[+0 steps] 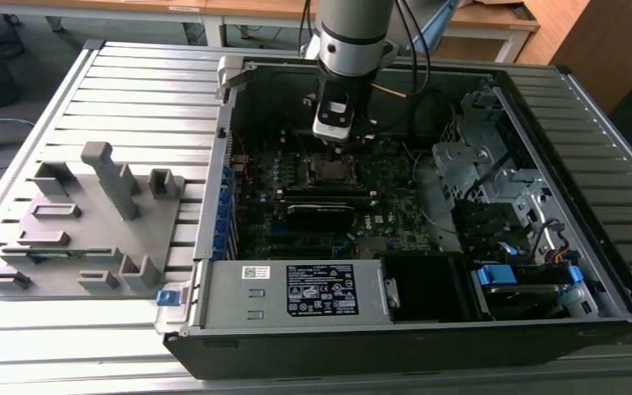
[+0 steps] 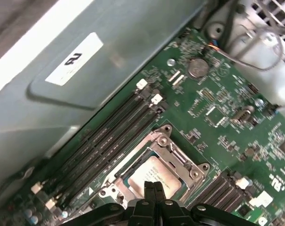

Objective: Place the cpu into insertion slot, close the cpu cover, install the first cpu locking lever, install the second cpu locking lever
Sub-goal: 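Close the cpu cover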

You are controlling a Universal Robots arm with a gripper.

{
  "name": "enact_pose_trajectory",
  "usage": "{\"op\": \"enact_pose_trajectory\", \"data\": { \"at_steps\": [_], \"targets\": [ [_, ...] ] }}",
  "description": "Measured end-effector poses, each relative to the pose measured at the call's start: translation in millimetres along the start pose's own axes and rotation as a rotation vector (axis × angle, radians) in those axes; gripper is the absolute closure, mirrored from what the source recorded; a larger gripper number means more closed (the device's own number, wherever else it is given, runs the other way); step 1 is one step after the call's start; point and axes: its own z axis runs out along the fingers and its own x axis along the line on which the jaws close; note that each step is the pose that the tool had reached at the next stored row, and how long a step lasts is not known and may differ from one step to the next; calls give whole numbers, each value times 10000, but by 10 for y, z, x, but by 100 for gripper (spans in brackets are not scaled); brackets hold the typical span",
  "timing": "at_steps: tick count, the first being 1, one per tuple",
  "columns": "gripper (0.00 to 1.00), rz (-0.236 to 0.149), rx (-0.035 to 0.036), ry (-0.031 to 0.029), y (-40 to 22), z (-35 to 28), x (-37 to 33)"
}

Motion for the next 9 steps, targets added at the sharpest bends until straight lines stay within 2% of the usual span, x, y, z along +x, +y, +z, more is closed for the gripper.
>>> {"op": "enact_pose_trajectory", "data": {
  "at_steps": [9],
  "targets": [
    [89, -1640, 33, 51, 0, 4, 0]
  ]
}}
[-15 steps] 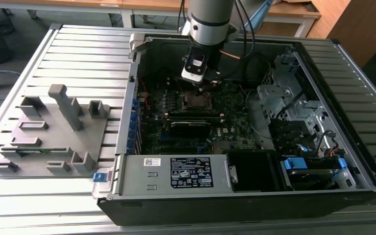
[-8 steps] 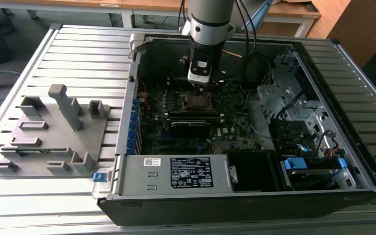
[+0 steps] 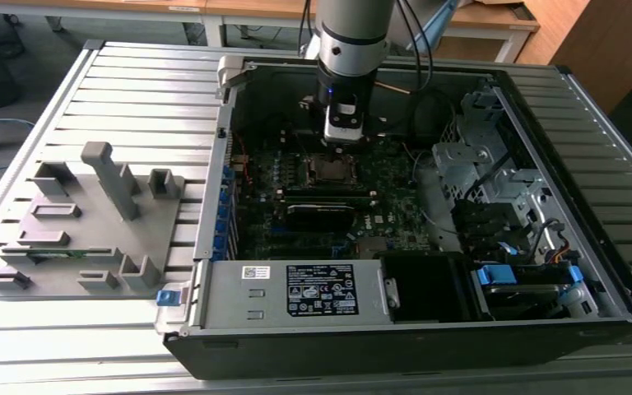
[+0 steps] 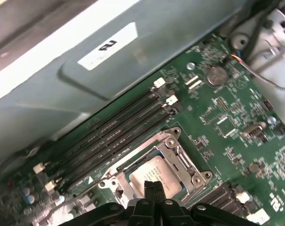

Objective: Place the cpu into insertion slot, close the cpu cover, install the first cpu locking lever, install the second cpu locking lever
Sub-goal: 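Close the cpu cover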

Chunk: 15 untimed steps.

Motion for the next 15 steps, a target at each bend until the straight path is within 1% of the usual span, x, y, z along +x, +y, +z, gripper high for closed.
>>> {"op": "enact_pose_trajectory", "data": {
  "at_steps": [15],
  "targets": [
    [89, -2721, 53, 86, 0, 12, 0]
  ]
}}
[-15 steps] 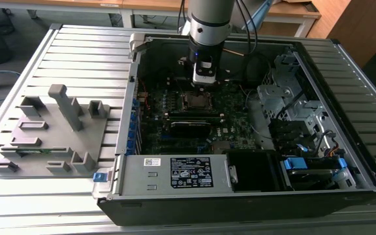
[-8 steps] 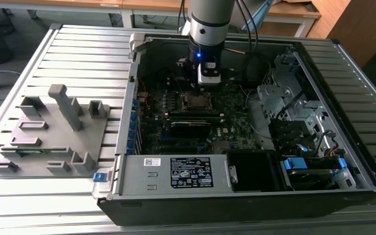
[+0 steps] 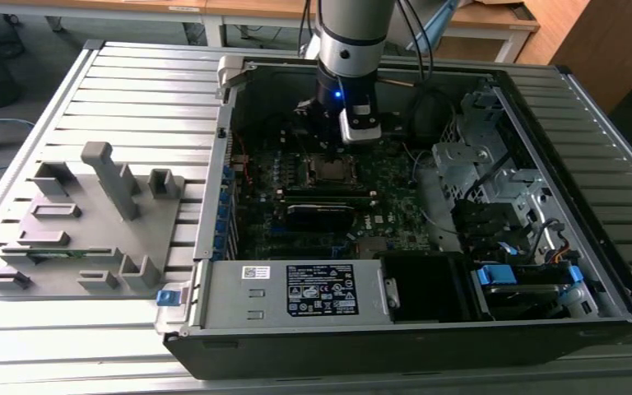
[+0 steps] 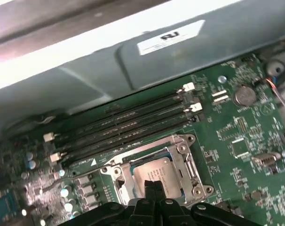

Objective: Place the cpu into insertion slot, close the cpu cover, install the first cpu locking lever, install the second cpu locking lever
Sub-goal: 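Close the cpu cover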

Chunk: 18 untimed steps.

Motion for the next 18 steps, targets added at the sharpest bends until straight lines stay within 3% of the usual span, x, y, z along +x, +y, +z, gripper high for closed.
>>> {"op": "enact_pose_trajectory", "data": {
  "at_steps": [6, 10, 18],
  "targets": [
    [89, -1055, 22, 34, 0, 8, 0],
    [89, -1543, 32, 49, -1, 11, 0],
    [89, -1569, 35, 49, 0, 12, 0]
  ]
}}
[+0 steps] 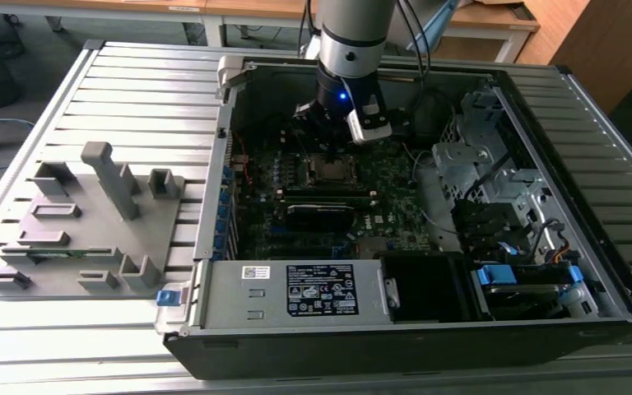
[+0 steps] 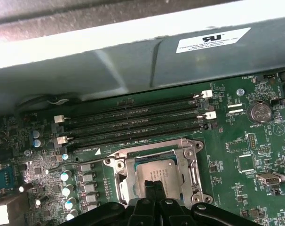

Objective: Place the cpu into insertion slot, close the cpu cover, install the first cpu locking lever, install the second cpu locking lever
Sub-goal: 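Close the cpu cover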

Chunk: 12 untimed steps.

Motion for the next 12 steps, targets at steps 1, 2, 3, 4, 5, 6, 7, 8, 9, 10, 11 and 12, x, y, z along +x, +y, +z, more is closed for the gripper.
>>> {"op": "enact_pose_trajectory", "data": {
  "at_steps": [1, 2, 3, 4, 5, 6, 7, 8, 9, 10, 11, 12],
  "targets": [
    [89, -8, 0, 0, 0, 0, 0],
    [89, -52, 1, 1, 0, 1, 0],
    [89, -125, 1, 3, 0, 2, 0],
    [89, -167, 3, 5, 0, 2, 0],
    [89, -168, 3, 5, 0, 2, 0],
    [89, -175, 4, 5, -3, 11, 12],
    [89, -174, 4, 5, -6, 24, 27],
    [89, -174, 4, 6, -6, 24, 27],
    [89, -175, 4, 5, -6, 24, 27],
    [89, -174, 4, 5, -6, 24, 27],
    [89, -175, 4, 5, -6, 24, 27],
    [89, -175, 4, 5, -6, 24, 27]
  ]
}}
